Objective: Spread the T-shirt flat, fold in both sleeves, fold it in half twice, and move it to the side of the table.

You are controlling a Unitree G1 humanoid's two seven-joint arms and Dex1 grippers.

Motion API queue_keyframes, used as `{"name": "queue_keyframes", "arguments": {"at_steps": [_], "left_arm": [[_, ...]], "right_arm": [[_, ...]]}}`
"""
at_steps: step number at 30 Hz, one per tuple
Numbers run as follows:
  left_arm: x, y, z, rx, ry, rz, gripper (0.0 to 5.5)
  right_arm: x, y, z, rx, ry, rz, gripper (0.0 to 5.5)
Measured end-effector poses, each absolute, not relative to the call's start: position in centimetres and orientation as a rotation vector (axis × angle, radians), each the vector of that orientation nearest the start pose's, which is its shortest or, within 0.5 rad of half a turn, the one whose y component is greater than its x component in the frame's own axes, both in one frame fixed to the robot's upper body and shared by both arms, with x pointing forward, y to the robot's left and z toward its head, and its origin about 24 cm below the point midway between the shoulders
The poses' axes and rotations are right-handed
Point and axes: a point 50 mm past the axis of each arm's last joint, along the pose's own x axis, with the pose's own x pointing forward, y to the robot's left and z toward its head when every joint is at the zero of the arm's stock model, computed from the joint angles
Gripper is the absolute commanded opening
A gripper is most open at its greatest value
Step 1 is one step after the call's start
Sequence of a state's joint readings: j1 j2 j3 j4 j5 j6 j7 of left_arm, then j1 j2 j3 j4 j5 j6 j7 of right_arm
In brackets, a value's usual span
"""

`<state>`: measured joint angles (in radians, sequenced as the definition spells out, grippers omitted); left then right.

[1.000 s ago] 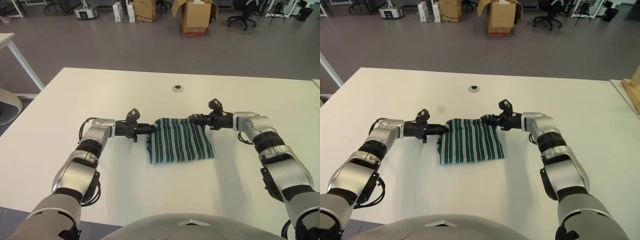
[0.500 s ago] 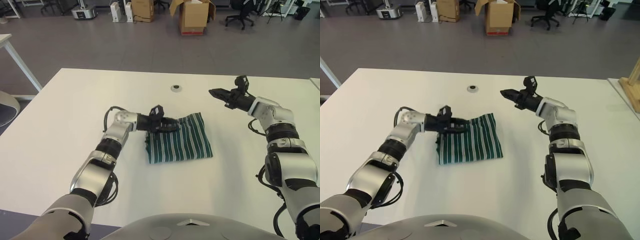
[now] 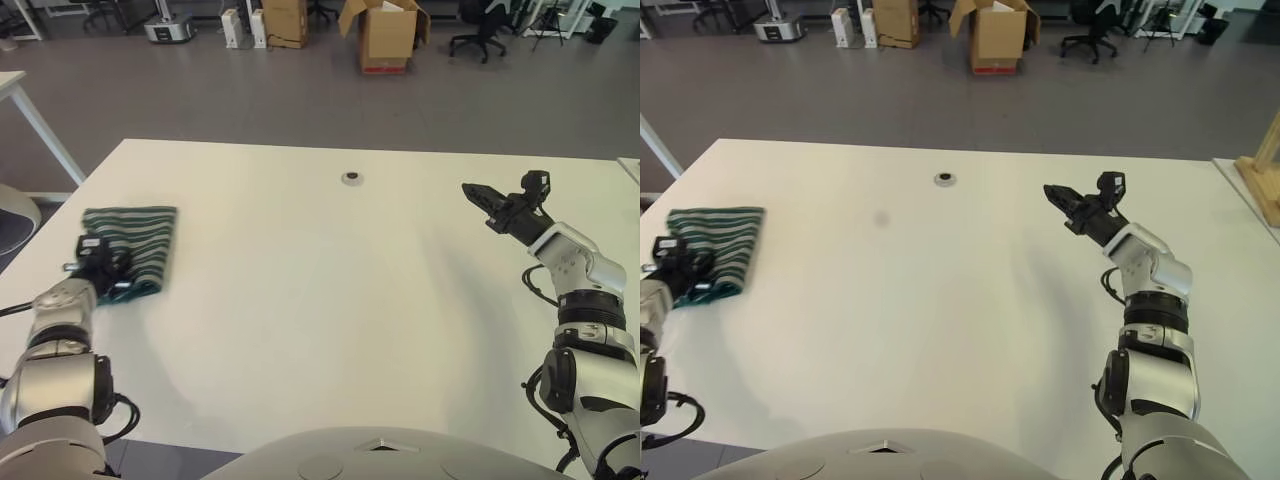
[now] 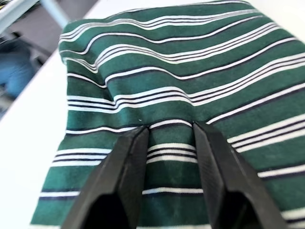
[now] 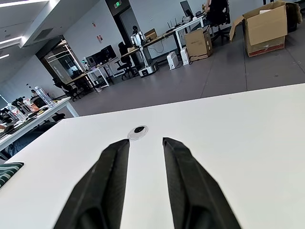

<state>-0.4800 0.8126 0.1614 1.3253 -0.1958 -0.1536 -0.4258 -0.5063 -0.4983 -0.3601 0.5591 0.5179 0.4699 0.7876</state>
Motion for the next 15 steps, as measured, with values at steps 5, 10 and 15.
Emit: {"name": "queue_keyframes", "arguments": {"at_steps": [5, 10, 15], "left_arm": [[28.1, 38.1, 5.0, 0.116, 0.340, 0.094, 1.67], [36.0, 24.9, 11.8, -0.209, -0.156, -0.340, 1.67], [32.2, 13.9, 6.3, -0.535, -0.030, -0.391, 1.67]], "right_arm": [[31.2, -26.8, 9.7, 0.442, 0.108, 0.425, 1.31], [30.8, -24.3, 12.1, 0.466, -0.049, 0.385, 1.31], [29.6, -20.9, 8.8, 0.503, -0.001, 0.219, 1.31]]}}
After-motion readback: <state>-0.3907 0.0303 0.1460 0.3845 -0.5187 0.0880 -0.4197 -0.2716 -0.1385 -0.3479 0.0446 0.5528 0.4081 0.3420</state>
